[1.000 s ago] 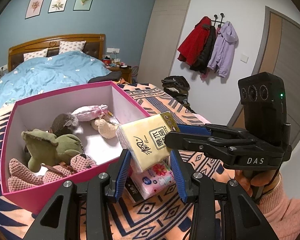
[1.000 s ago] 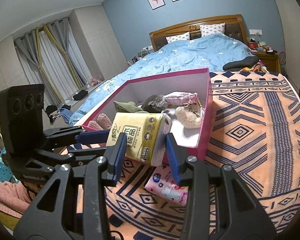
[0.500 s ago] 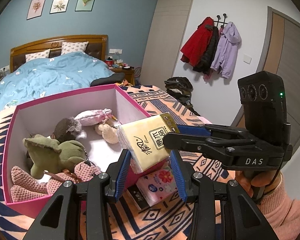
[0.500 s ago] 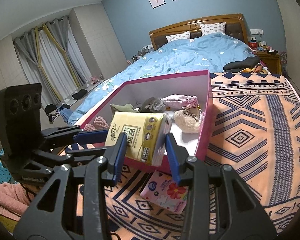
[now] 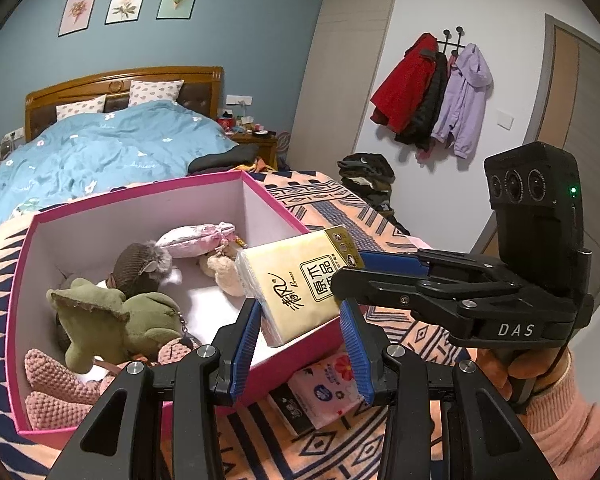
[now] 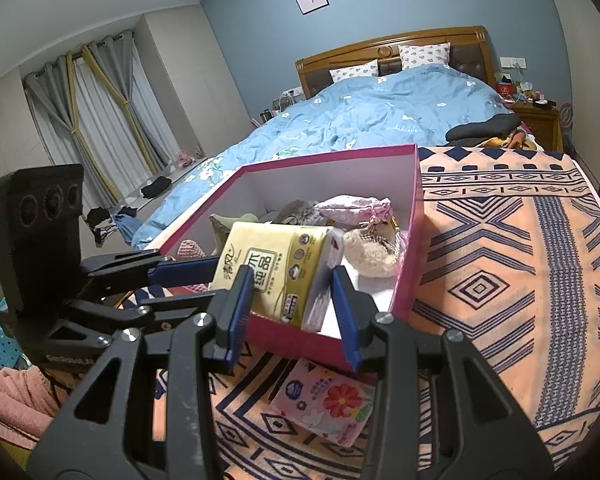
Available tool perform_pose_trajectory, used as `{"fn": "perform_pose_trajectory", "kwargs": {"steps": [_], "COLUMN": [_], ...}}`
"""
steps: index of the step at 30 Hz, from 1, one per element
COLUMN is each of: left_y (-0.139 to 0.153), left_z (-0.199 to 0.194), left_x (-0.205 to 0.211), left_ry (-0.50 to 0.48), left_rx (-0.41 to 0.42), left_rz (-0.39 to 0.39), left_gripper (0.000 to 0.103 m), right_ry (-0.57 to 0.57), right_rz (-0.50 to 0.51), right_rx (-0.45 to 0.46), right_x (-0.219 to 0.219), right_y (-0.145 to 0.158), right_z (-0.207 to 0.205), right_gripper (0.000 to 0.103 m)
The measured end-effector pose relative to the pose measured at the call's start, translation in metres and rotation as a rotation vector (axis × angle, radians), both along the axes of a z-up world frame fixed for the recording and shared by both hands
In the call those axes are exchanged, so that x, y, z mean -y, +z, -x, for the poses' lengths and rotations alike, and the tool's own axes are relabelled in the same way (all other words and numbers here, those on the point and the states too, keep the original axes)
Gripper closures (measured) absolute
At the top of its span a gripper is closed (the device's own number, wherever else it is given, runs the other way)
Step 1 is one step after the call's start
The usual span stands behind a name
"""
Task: Organize objects
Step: 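Lower the gold tissue pack into the box and open both grippers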
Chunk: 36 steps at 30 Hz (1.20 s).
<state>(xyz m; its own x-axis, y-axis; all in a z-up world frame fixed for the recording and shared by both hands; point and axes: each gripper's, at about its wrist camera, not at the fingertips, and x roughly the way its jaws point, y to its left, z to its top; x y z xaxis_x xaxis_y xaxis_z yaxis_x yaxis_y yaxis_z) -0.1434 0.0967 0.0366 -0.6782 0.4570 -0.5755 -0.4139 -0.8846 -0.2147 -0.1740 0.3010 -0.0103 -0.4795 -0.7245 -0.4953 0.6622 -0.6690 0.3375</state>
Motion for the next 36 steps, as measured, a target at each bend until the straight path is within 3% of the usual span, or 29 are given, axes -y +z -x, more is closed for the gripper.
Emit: {"fn": "perform_pose_trajectory", "kwargs": {"steps": [36], "left_y": [-0.018], "left_z": [0.037], "left_x": [0.005], "left_ry": [0.016], "left_rx": [0.086], "left_rz": [-0.009], "left_gripper": [0.061], "right_ry": [-0.036], "right_rz": [-0.055], "right_rx": [0.079], "right_x": [0.013], "right_y": [-0.022], "right_z": [0.038], "right_gripper": [0.060]}}
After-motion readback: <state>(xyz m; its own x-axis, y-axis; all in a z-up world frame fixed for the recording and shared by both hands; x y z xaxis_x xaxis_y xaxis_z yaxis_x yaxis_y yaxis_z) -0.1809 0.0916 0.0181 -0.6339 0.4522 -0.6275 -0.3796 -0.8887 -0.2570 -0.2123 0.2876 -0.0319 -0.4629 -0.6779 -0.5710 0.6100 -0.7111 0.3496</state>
